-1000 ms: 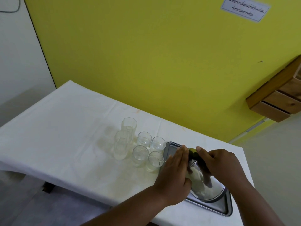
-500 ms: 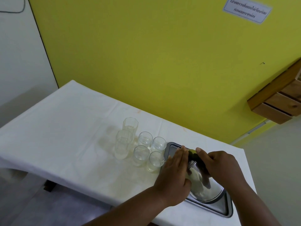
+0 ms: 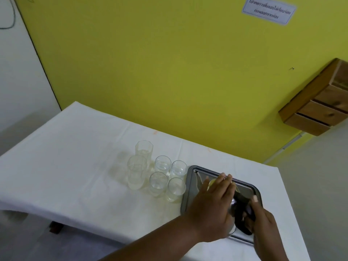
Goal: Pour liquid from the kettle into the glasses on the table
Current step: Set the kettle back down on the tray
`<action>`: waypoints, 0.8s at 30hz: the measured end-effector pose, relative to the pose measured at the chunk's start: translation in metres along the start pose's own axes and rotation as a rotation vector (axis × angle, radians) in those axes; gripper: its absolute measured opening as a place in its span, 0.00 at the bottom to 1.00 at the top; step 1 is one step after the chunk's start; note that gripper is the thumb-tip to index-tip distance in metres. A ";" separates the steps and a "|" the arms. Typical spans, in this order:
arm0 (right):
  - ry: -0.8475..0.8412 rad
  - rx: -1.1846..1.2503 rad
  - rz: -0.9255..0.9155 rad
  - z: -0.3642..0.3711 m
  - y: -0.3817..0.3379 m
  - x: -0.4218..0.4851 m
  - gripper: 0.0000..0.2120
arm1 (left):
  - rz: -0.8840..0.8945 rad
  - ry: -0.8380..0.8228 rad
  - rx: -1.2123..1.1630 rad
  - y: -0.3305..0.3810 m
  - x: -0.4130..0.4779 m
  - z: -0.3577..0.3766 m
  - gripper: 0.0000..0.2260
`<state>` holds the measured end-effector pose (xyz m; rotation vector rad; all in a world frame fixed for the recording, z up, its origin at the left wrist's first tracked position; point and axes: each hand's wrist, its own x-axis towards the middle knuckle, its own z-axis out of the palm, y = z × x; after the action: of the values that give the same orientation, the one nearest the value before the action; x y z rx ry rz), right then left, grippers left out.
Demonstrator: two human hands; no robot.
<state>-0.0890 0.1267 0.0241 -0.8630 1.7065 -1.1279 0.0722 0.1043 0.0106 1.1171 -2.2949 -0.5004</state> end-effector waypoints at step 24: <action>-0.154 0.354 0.146 -0.011 0.066 0.036 0.15 | 0.136 -0.475 0.395 -0.014 0.094 0.068 0.40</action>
<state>-0.1172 0.1211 -0.0463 -0.5777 1.3665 -1.1855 -0.0089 0.0274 -0.0218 1.0934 -2.9591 -0.2842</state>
